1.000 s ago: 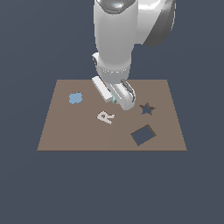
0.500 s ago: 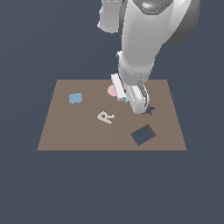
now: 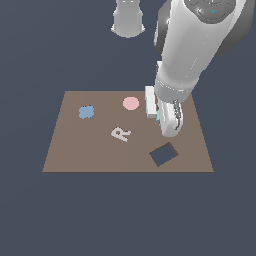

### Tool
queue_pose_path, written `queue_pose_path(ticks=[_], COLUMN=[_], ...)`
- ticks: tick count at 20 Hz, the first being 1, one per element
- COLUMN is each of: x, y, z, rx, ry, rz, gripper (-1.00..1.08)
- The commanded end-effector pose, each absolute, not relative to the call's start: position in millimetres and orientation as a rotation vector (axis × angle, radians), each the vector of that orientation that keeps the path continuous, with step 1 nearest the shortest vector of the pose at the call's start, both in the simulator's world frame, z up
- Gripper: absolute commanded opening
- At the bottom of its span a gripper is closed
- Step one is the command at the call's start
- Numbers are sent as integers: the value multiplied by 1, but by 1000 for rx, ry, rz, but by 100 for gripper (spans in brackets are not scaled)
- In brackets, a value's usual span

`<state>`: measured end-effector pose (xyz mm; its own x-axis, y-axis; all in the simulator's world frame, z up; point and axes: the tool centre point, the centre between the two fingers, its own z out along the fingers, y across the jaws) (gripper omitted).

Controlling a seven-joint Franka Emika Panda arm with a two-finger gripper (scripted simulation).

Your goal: Insert a designated object into the corresponding slot on a board.

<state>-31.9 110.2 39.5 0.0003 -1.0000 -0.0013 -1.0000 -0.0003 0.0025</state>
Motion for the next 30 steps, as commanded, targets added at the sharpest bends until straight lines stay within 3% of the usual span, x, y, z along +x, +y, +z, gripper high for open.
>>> queue_pose_path(ticks=[1, 28, 29, 30], x=[-27, -8, -8, -8], y=[118, 138, 138, 138], z=[40, 30, 30, 30], rx=[2167, 2009, 2009, 2009], ry=[-2274, -2414, -2414, -2414], rz=[-4, -5, -5, -5], gripper=[-100, -100, 100, 100])
